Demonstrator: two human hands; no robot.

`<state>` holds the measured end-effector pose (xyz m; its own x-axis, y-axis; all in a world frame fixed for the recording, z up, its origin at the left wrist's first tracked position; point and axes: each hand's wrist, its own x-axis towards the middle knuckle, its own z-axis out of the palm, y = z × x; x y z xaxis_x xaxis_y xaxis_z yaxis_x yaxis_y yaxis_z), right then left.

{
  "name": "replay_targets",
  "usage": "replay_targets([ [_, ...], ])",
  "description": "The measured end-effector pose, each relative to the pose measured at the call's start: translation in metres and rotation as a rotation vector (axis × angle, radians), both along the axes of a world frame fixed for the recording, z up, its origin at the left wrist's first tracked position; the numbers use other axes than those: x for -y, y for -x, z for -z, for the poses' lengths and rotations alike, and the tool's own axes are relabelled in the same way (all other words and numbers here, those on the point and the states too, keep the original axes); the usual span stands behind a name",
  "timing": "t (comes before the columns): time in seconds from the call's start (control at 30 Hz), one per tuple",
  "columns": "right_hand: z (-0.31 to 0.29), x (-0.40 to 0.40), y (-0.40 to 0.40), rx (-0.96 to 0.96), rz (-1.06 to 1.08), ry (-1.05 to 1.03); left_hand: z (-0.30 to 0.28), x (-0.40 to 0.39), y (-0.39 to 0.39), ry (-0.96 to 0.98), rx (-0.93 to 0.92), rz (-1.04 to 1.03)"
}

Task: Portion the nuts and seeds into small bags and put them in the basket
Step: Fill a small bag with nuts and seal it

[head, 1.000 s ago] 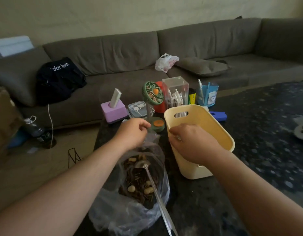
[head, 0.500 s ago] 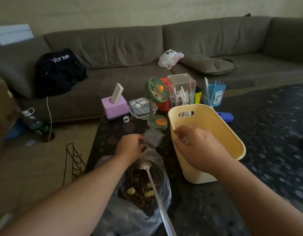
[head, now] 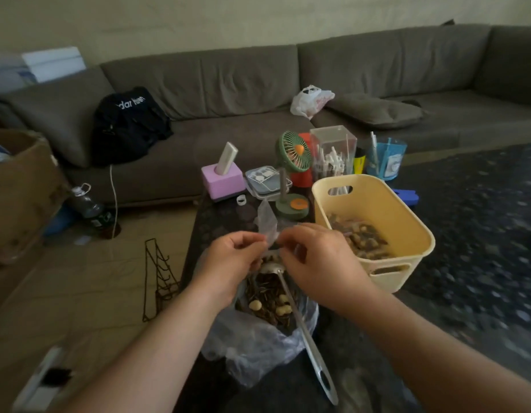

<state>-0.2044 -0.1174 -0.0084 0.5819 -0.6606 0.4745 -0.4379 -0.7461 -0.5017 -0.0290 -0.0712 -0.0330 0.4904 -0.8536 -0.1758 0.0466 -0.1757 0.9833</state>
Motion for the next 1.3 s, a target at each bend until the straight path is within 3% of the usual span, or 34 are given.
replay_targets([
  [0.07,0.009,-0.009,-0.006,-0.006,-0.022,-0.130,0.001,-0.018,-0.002,-0.034,0.032,0.056],
  [0.13,0.019,-0.011,-0.007,-0.119,-0.030,-0.177,0.002,-0.033,-0.010,-0.077,0.200,0.141],
  [0.23,0.038,-0.013,-0.002,-0.462,-0.014,-0.246,0.006,-0.050,-0.025,-0.163,0.513,0.203],
  [0.3,0.051,-0.018,-0.001,-0.668,-0.025,-0.255,0.006,-0.059,-0.034,-0.243,0.569,0.263],
  [0.4,0.061,-0.022,-0.001,-0.731,-0.044,-0.295,-0.001,-0.074,-0.042,-0.383,0.623,0.592],
  [0.47,0.057,-0.019,0.000,-0.682,-0.035,-0.293,-0.005,-0.084,-0.039,-0.456,0.653,0.830],
  [0.53,0.049,-0.015,0.002,-0.573,-0.012,-0.354,-0.001,-0.091,-0.036,-0.508,0.797,0.958],
  [0.7,0.032,-0.010,-0.006,0.070,-0.033,-0.937,0.015,-0.094,-0.027,-0.434,1.066,0.966],
  [0.77,0.034,-0.008,-0.010,0.224,-0.135,-1.037,0.020,-0.092,-0.029,-0.381,1.116,0.911],
  [0.87,0.041,0.000,-0.011,0.224,-0.217,-0.946,0.020,-0.086,-0.033,-0.304,1.154,0.834],
  [1.0,0.051,0.012,-0.003,-0.104,-0.222,-0.505,0.000,-0.075,-0.046,-0.123,1.173,0.656],
  [1.1,0.047,0.013,-0.002,-0.274,-0.239,-0.228,-0.027,-0.065,-0.051,0.143,1.210,0.478],
  [1.2,0.028,0.008,0.000,-0.375,-0.188,-0.213,-0.056,-0.056,-0.051,0.366,1.339,0.391],
  [1.3,0.016,0.005,0.006,-0.517,-0.115,-0.135,-0.066,-0.051,-0.052,0.449,1.368,0.332],
])
